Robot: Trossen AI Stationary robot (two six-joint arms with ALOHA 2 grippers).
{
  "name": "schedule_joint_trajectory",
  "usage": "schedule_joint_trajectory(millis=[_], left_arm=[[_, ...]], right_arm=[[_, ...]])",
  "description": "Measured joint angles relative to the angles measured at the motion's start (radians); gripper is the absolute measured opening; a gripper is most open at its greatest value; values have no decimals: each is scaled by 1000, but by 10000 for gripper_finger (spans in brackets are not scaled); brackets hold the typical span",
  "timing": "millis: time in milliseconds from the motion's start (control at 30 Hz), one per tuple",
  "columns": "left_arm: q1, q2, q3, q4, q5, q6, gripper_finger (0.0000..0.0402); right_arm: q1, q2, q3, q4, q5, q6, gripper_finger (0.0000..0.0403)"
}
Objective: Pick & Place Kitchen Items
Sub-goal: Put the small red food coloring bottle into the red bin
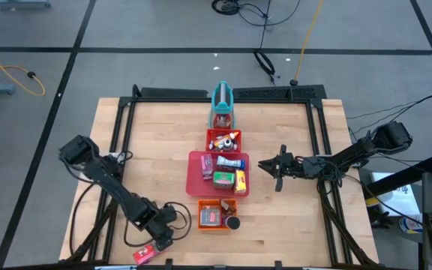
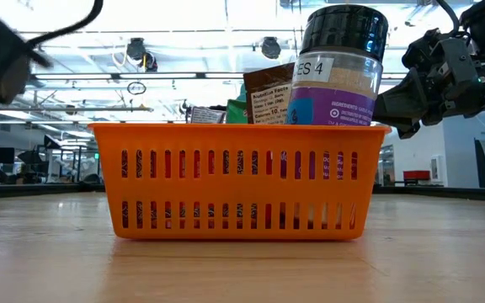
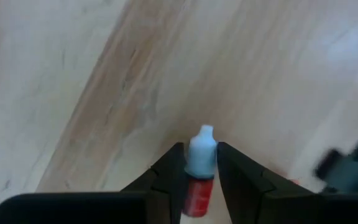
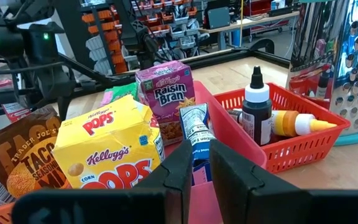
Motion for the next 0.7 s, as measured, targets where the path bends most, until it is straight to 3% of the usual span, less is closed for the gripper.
schedule_joint_trajectory(millis=[400, 567, 700], left_arm=[[9, 105, 17, -62, 58, 98, 89], [12, 62, 11, -73, -13, 139, 33], [23, 19, 8, -97, -148, 155, 32]], right_arm=[[0, 0, 0, 4, 0, 0, 47], [0, 0, 0, 3, 0, 0, 47], [0, 0, 0, 3, 0, 0, 47]])
